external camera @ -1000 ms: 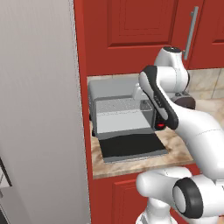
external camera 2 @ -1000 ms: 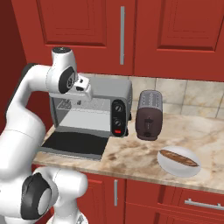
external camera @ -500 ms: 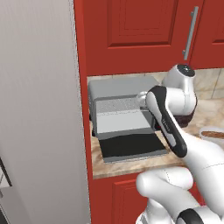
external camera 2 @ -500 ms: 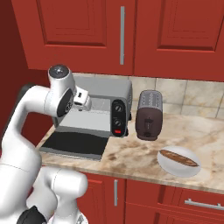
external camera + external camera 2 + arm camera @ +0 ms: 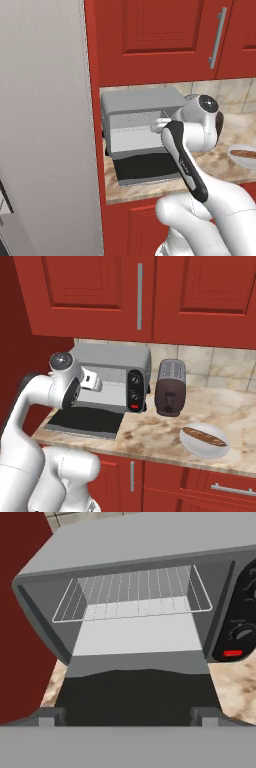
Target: Pull the toaster oven rack outwards. Pick up the baguette from the plate and place it on the toaster oven rack. Close the toaster oven door fully and set the temperature to the lowest setting.
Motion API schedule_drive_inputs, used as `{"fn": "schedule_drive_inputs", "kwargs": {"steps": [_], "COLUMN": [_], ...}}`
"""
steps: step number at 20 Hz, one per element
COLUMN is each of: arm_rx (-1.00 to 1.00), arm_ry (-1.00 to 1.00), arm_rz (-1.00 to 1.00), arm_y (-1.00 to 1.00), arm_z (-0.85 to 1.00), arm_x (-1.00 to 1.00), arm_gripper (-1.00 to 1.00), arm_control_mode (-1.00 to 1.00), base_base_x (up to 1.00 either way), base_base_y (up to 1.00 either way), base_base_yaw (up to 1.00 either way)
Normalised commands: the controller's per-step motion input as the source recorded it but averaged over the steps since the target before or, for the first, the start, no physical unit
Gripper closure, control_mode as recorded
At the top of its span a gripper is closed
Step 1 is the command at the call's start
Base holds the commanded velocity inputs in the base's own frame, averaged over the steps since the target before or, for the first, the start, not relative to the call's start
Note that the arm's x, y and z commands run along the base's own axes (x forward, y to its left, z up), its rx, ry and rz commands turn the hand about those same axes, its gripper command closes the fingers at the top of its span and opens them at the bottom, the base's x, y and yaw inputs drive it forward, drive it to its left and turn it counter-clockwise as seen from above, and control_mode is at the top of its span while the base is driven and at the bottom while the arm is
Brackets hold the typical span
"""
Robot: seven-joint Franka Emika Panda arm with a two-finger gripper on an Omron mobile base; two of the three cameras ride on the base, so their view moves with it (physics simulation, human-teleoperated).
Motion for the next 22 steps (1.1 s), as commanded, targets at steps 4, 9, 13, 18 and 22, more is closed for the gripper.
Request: {"fn": "schedule_drive_inputs", "kwargs": {"steps": [4,9,13,18,22], "arm_rx": [-0.02,0.0,0.0,0.0,-0.01], "arm_ry": [-0.03,-0.04,-0.03,-0.03,-0.09], "arm_rz": [0.0,0.0,0.0,0.0,0.0], "arm_y": [0.0,0.0,0.0,0.0,0.0], "arm_z": [-0.04,0.0,0.0,-0.06,-0.28], "arm_x": [0.33,0.38,0.28,0.33,0.31], "arm_gripper": [-1.0,-1.0,-1.0,-1.0,-1.0], "arm_control_mode": [-1.0,-1.0,-1.0,-1.0,-1.0], "base_base_x": [0.0,0.0,0.0,0.0,0.0], "base_base_y": [0.0,0.0,0.0,0.0,0.0], "base_base_yaw": [0.0,0.0,0.0,0.0,0.0]}}
